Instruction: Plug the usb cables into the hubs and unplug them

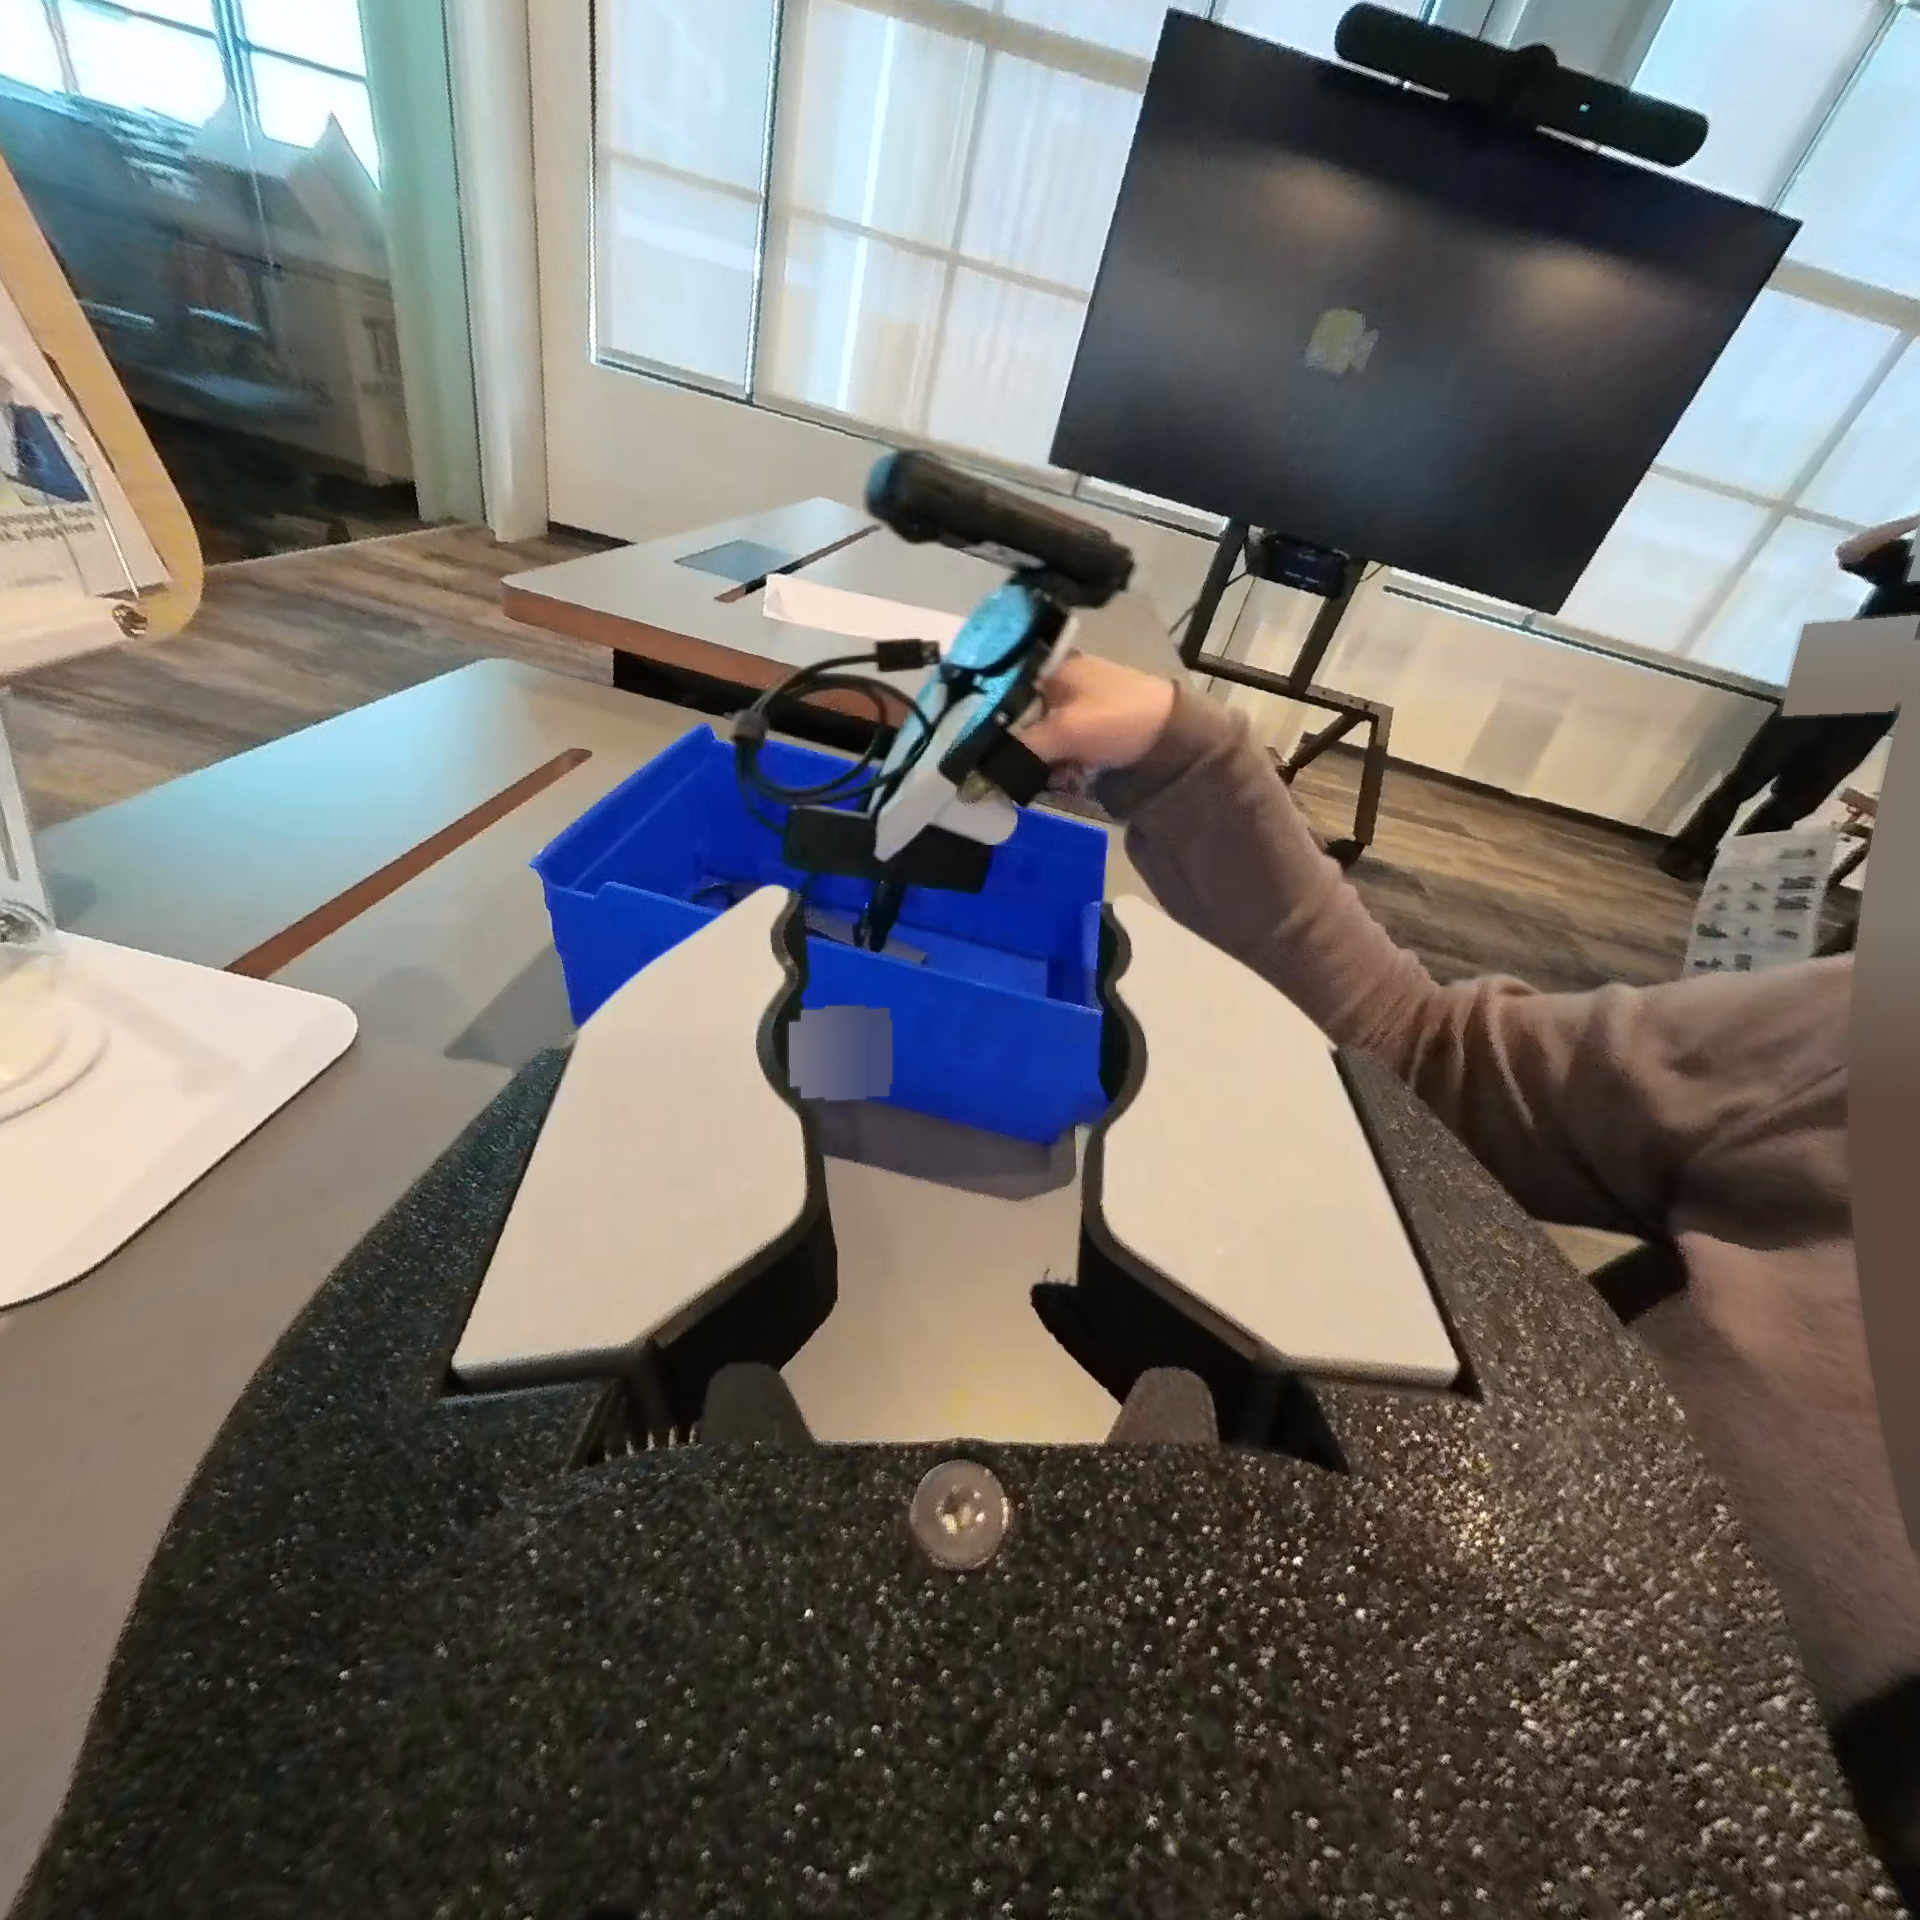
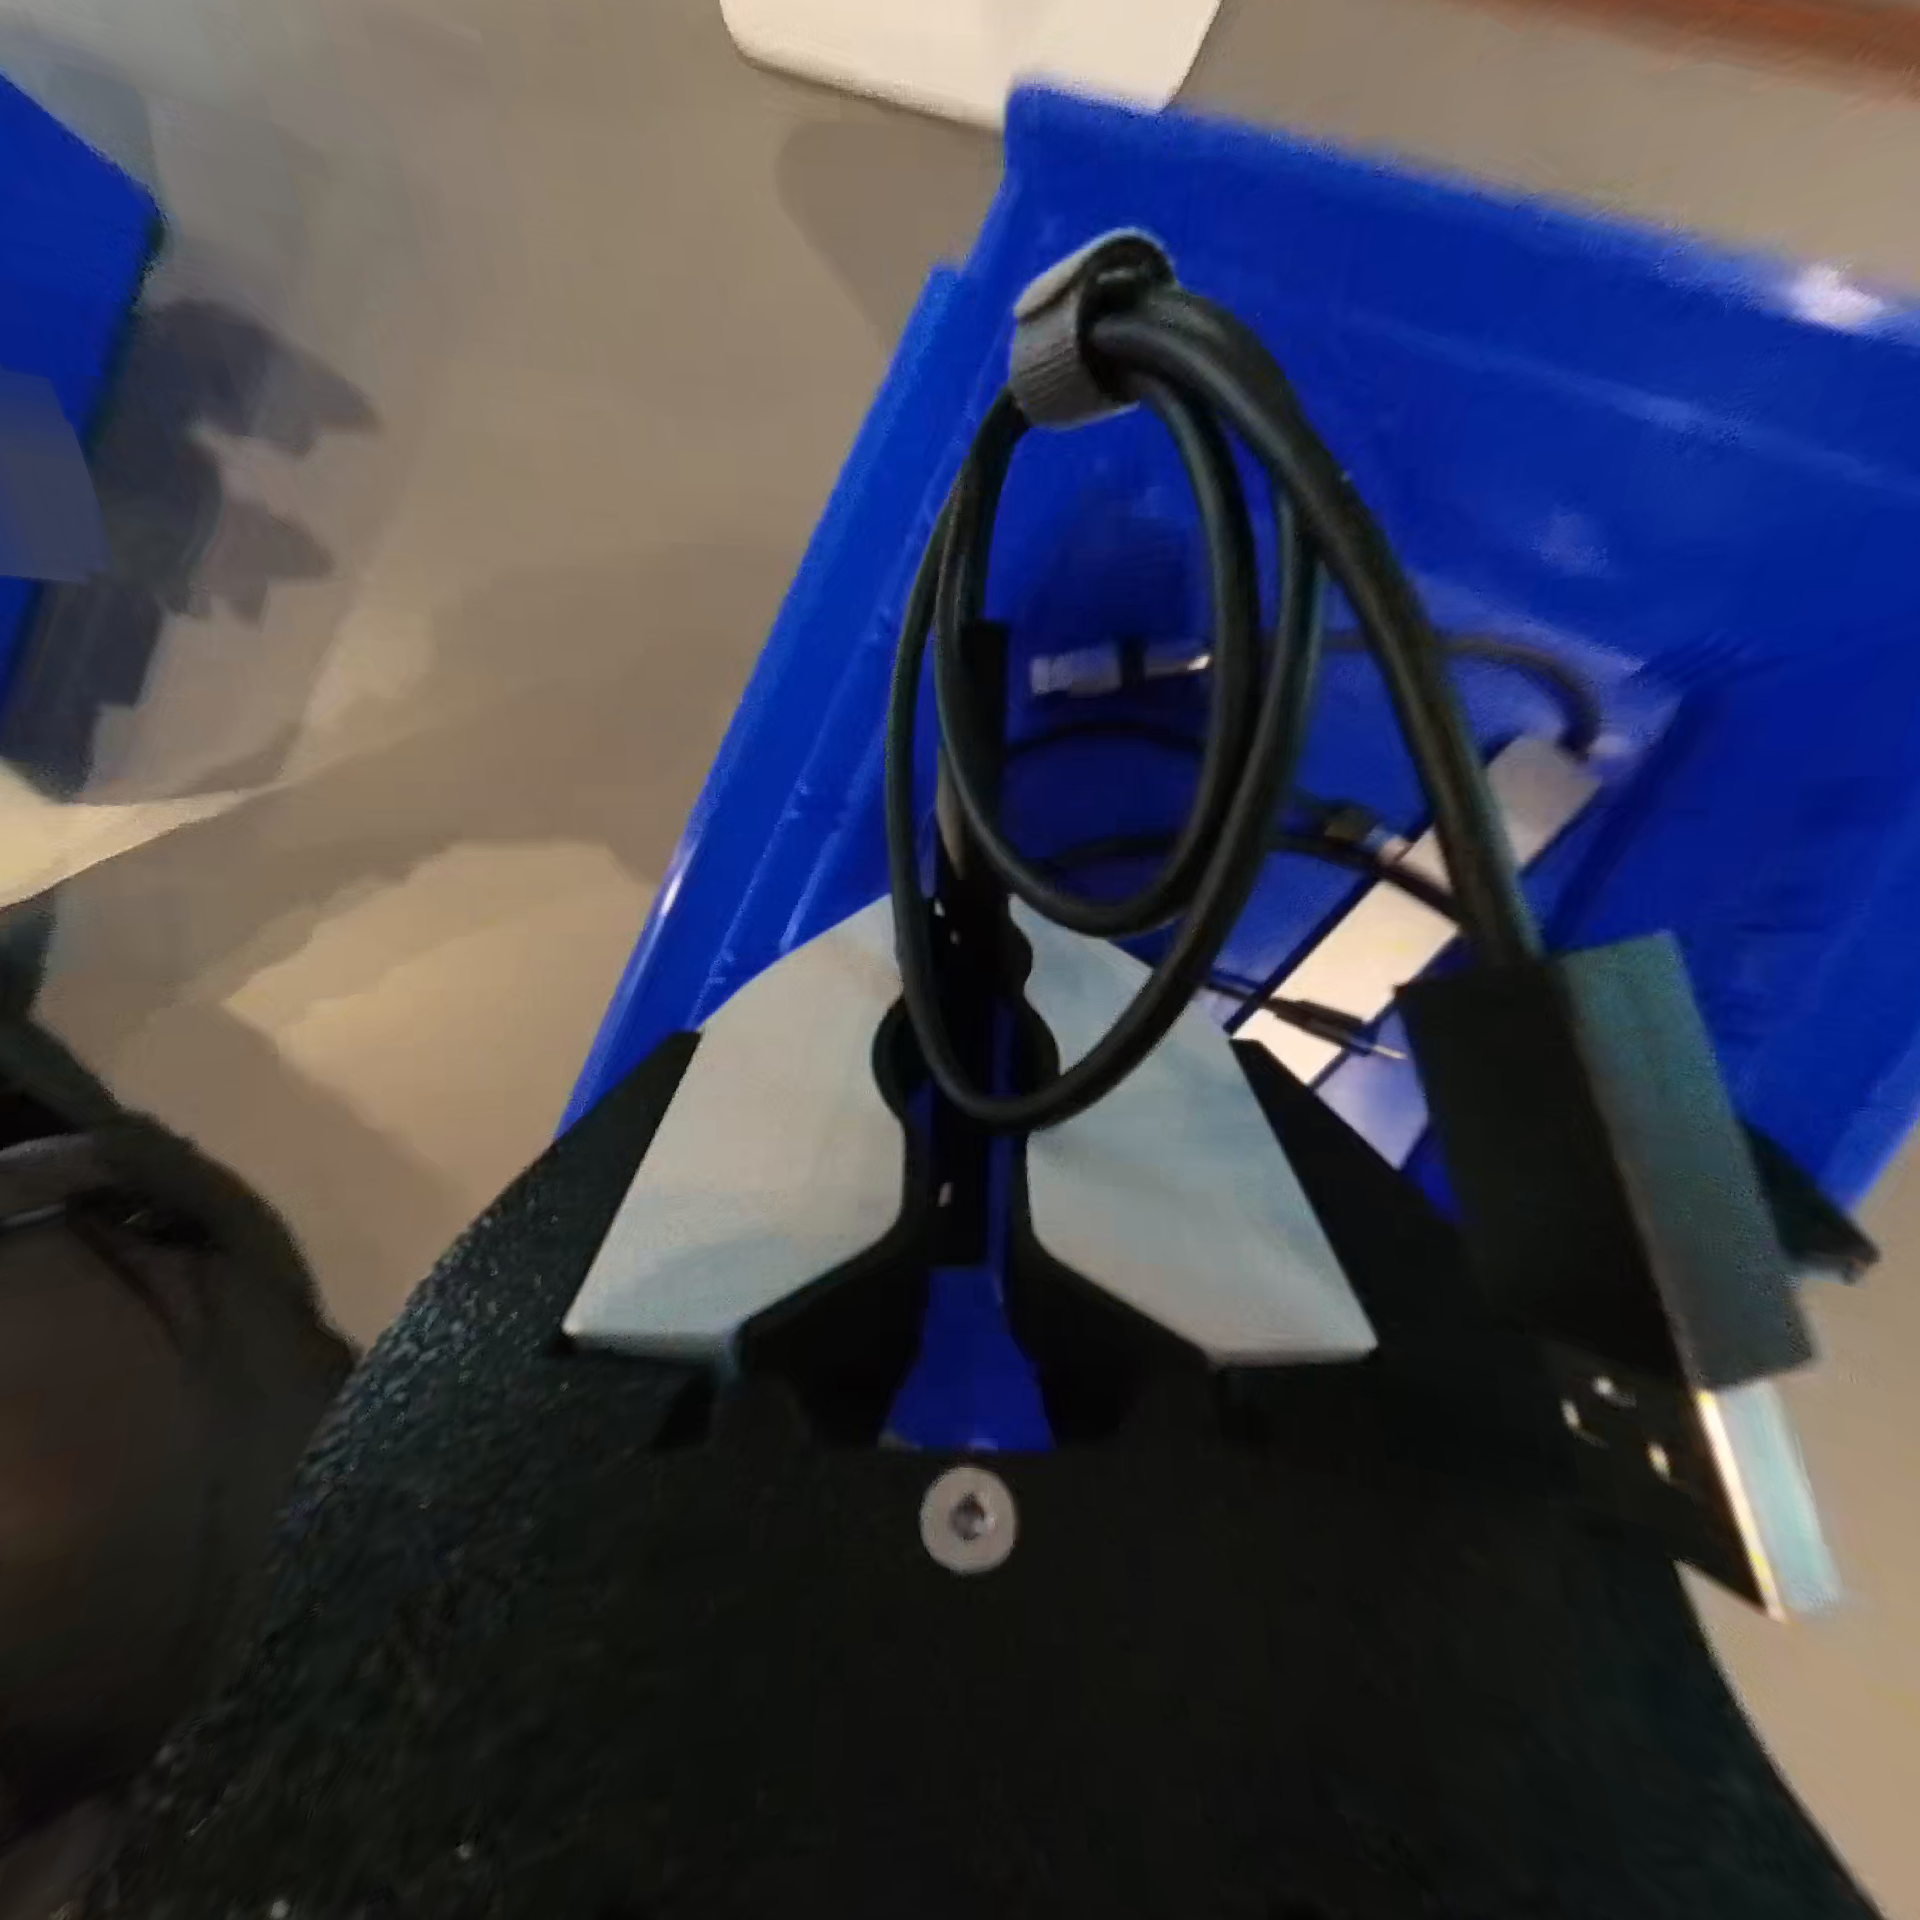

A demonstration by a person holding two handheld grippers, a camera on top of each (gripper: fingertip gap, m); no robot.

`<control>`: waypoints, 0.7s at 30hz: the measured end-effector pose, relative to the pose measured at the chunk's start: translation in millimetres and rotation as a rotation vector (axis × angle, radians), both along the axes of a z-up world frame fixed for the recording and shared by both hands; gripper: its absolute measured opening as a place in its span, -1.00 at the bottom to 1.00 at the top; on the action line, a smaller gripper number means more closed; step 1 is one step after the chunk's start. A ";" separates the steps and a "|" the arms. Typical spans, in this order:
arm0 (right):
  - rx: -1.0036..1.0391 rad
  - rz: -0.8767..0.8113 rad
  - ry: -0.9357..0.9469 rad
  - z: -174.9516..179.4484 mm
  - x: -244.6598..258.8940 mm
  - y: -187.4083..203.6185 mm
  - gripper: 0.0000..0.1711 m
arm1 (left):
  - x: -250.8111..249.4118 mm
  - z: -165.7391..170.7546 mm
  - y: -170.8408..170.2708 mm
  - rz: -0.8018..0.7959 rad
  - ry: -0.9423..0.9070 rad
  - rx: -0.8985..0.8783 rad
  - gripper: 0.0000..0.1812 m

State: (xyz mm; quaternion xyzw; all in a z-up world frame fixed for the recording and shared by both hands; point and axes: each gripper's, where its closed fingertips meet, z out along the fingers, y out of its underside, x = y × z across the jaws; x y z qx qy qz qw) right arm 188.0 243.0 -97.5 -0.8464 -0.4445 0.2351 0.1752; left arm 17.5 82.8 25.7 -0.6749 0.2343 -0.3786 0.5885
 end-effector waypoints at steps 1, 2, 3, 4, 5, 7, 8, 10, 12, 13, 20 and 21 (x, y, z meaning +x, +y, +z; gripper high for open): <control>-0.075 0.009 -0.033 -4.8 0.5 -0.1 -0.88 | 0.9 -1.4 0.7 -0.002 0.001 -0.005 -0.41; -0.149 0.022 -0.068 -9.2 1.8 -0.5 -0.88 | 1.5 -2.2 1.2 -0.004 0.001 -0.008 -0.41; -0.226 0.034 -0.104 -13.2 4.0 -1.5 -0.88 | 2.1 -2.9 1.7 -0.006 0.000 -0.011 -0.41; -0.311 0.045 -0.141 -17.3 7.4 -4.0 -0.88 | 2.3 -3.6 1.8 -0.007 0.001 -0.013 -0.41; -0.397 0.049 -0.179 -21.4 11.6 -6.5 -0.88 | 2.4 -3.8 1.8 -0.009 0.002 -0.015 -0.41; -0.533 0.054 -0.246 -29.1 20.1 -8.5 -0.88 | 2.4 -4.0 1.7 -0.010 0.001 -0.016 -0.41; -0.587 0.062 -0.266 -31.6 23.5 -9.0 -0.88 | 2.2 -4.1 1.8 -0.010 0.000 -0.016 -0.41; -0.624 0.055 -0.291 -35.0 29.1 -3.4 -0.85 | 1.5 -4.9 2.2 -0.011 -0.001 -0.019 -0.40; -0.586 0.049 -0.339 -39.7 38.2 2.9 -0.71 | 0.5 -7.0 4.0 -0.010 -0.004 -0.028 -0.39; -0.567 0.051 -0.361 -41.2 42.7 3.5 -0.65 | -0.1 -8.4 5.0 -0.010 -0.006 -0.035 -0.37; -0.338 -0.039 -0.574 -41.5 81.6 7.7 -0.12 | -9.2 -12.7 10.9 0.023 -0.027 -0.066 -0.27; -0.262 -0.039 -0.608 -38.8 86.4 10.8 -0.07 | -11.3 -12.6 11.4 0.031 -0.027 -0.065 -0.26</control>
